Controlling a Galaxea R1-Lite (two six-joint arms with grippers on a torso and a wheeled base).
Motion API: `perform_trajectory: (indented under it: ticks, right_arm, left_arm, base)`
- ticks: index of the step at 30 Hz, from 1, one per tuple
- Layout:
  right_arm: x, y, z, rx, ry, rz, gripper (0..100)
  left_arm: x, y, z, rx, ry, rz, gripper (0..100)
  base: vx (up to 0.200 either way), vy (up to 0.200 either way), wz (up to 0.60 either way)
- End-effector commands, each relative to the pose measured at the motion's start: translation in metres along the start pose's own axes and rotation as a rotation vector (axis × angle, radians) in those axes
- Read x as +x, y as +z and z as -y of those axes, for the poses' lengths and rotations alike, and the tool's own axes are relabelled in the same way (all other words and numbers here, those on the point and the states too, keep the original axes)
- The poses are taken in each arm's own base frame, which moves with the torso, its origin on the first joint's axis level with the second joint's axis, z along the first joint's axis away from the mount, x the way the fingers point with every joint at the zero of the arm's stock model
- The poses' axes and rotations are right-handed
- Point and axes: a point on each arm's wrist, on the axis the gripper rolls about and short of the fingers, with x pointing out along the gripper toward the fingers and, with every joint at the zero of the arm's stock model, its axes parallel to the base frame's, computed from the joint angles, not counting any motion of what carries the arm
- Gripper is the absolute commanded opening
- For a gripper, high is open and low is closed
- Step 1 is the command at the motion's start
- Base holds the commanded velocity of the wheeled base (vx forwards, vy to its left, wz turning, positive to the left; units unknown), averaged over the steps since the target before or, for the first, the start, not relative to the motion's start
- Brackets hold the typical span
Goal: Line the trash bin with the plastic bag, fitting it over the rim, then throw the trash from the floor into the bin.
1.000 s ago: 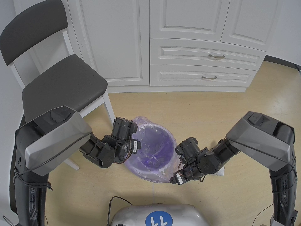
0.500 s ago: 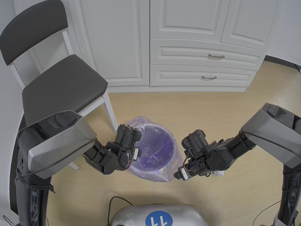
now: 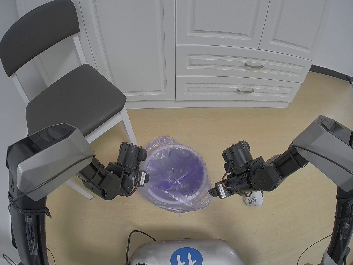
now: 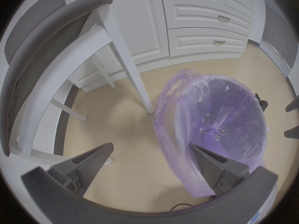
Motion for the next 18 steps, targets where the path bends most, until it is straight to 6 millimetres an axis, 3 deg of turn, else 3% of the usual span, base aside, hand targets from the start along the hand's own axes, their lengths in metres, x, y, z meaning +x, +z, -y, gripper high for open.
perform_trajectory:
  ticks: [1,18]
  right_arm:
    - [0.001,0.005,0.007,0.006,-0.012,0.013,100]
    - [0.015,0.006,0.012,0.018,-0.025,0.005,100]
  left_arm:
    - [-0.004,0.000,-0.010,-0.012,-0.001,-0.006,100]
    - [0.000,-0.009,-0.030,0.035,-0.002,-0.064,100]
  base:
    - [0.000,0.000,0.00]
    - [0.000,0.000,0.00]
